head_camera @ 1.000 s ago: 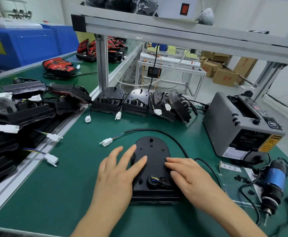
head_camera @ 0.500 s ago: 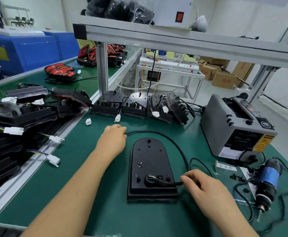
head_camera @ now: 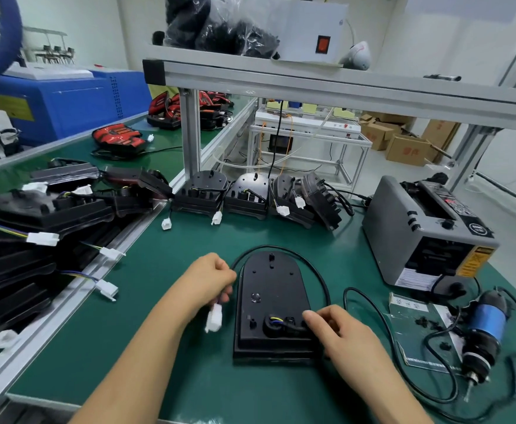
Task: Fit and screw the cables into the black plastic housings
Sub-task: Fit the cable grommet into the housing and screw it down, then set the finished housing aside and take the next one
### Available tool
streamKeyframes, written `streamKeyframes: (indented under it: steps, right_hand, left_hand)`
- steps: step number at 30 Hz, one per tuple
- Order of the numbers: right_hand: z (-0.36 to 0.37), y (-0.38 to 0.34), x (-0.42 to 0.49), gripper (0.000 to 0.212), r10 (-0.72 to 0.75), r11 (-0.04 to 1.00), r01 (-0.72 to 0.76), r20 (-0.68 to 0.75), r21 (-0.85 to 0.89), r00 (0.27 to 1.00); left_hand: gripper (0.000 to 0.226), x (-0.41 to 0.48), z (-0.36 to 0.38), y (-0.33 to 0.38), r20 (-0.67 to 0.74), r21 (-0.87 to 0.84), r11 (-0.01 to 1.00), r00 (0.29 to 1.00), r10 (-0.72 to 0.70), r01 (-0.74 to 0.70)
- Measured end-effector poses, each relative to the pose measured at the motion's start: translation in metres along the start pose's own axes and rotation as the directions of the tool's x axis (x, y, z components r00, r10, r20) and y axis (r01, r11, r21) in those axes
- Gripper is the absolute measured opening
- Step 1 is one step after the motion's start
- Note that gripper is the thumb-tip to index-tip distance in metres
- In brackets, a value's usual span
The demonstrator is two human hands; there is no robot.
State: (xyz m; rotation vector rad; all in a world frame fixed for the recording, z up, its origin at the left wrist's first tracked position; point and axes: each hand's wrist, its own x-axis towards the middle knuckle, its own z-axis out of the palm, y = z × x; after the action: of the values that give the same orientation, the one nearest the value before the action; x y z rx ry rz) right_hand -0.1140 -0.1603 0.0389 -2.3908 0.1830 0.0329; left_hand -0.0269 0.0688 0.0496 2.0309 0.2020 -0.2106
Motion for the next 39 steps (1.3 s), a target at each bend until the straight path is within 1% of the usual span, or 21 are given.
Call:
streamKeyframes:
  steps: [2, 4, 6, 8, 11, 13, 15, 16, 18, 20, 22, 24, 25, 26, 27, 29, 31, 33, 35, 38, 39]
  right_hand:
    - [0.001, 0.000, 0.000, 0.036, -0.004, 1.000, 0.004, -0.006, 0.006, 1.000]
    - [0.001, -0.001, 0.000, 0.037, -0.007, 1.000, 0.007, -0.009, -0.003, 1.000]
    - [0.001, -0.001, 0.000, 0.038, -0.009, 1.000, 0.009, -0.004, -0.018, 1.000]
    - [0.001, -0.001, 0.001, 0.038, -0.013, 0.999, 0.013, 0.008, -0.040, 1.000]
    - [0.003, -0.001, 0.003, 0.044, -0.004, 0.999, 0.005, 0.024, -0.039, 1.000]
    - [0.004, -0.001, 0.006, 0.061, 0.021, 1.000, -0.020, 0.037, -0.016, 0.999]
    - [0.003, -0.002, 0.008, 0.072, 0.035, 0.999, -0.036, 0.069, 0.014, 0.997]
    - [0.003, -0.003, 0.009, 0.073, 0.035, 0.999, -0.038, 0.089, 0.027, 0.995]
    - [0.004, -0.004, 0.011, 0.071, 0.023, 0.999, -0.026, 0.122, 0.022, 0.992]
    - [0.006, -0.006, 0.012, 0.063, 0.007, 1.000, -0.005, 0.136, -0.014, 0.991]
    - [0.008, -0.010, 0.012, 0.052, -0.015, 0.999, 0.018, 0.133, -0.026, 0.991]
    - [0.009, -0.013, 0.010, 0.033, -0.049, 0.999, 0.048, 0.135, 0.013, 0.990]
    - [0.010, -0.015, 0.010, 0.023, -0.067, 0.997, 0.060, 0.141, 0.047, 0.988]
    - [0.010, -0.016, 0.009, 0.020, -0.083, 0.994, 0.071, 0.147, 0.085, 0.986]
    - [0.010, -0.018, 0.008, 0.022, -0.091, 0.990, 0.074, 0.150, 0.118, 0.985]
    - [0.009, -0.021, 0.007, 0.030, -0.084, 0.985, 0.060, 0.144, 0.164, 0.986]
    - [0.007, -0.025, 0.009, 0.035, -0.085, 0.984, 0.061, 0.138, 0.166, 0.987]
    - [0.004, -0.030, 0.013, 0.039, -0.116, 0.985, 0.097, 0.132, 0.139, 0.984]
    - [0.000, -0.039, 0.019, 0.040, -0.154, 0.985, 0.140, 0.133, 0.103, 0.979]
    - [0.000, -0.057, 0.031, 0.041, -0.184, 0.982, 0.175, 0.129, 0.078, 0.975]
    - [0.001, -0.063, 0.035, 0.040, -0.195, 0.979, 0.185, 0.120, 0.088, 0.973]
  left_hand:
    - [0.010, -0.018, 0.010, -0.004, -0.005, -0.061, 0.998, 1.000, 0.008, -0.009]
    - [0.028, -0.030, 0.019, -0.007, -0.037, -0.009, 1.000, 0.999, 0.022, -0.022]
    - [0.039, -0.036, 0.023, -0.009, -0.076, 0.080, 0.997, 0.997, 0.032, -0.026]
    - [0.040, -0.038, 0.024, -0.006, -0.087, 0.140, 0.990, 0.995, 0.045, -0.032]
    - [0.036, -0.041, 0.022, -0.002, -0.045, 0.221, 0.974, 0.997, 0.061, -0.050]
    - [0.029, -0.047, 0.019, -0.003, -0.053, 0.392, 0.915, 0.991, 0.125, -0.094]
    - [0.031, -0.054, 0.017, -0.008, -0.067, 0.573, 0.811, 0.979, 0.192, -0.119]
    - [0.036, -0.059, 0.017, -0.010, -0.052, 0.628, 0.769, 0.979, 0.198, -0.122]
    - [0.043, -0.066, 0.018, -0.012, -0.009, 0.647, 0.755, 0.989, 0.148, -0.107]
    - [0.048, -0.071, 0.019, -0.011, 0.048, 0.592, 0.801, 0.996, 0.078, -0.091]
    - [0.050, -0.076, 0.024, -0.010, 0.079, 0.526, 0.846, 0.996, 0.050, -0.084]
    - [0.044, -0.081, 0.030, -0.012, 0.063, 0.439, 0.896, 0.997, 0.047, -0.070]
    - [0.041, -0.084, 0.032, -0.012, 0.060, 0.352, 0.932, 0.996, 0.063, -0.081]
    - [0.037, -0.087, 0.034, -0.012, 0.070, 0.246, 0.964, 0.994, 0.086, -0.101]
    - [0.039, -0.090, 0.035, -0.011, 0.073, 0.142, 0.982, 0.991, 0.115, -0.124]
    - [0.054, -0.093, 0.039, -0.011, 0.068, 0.004, 0.992, 0.989, 0.129, -0.129]
    - [0.058, -0.095, 0.043, -0.012, 0.048, -0.125, 0.983, 0.989, 0.139, -0.132]
    - [0.051, -0.101, 0.047, -0.007, 0.028, -0.306, 0.945, 0.991, 0.130, -0.115]
    - [0.042, -0.106, 0.051, -0.005, -0.029, -0.447, 0.889, 0.995, 0.095, -0.098]
    - [0.045, -0.108, 0.059, -0.004, -0.133, -0.623, 0.779, 0.991, -0.020, -0.069]
    - [0.047, -0.105, 0.060, -0.003, -0.171, -0.671, 0.736, 0.984, -0.043, -0.085]
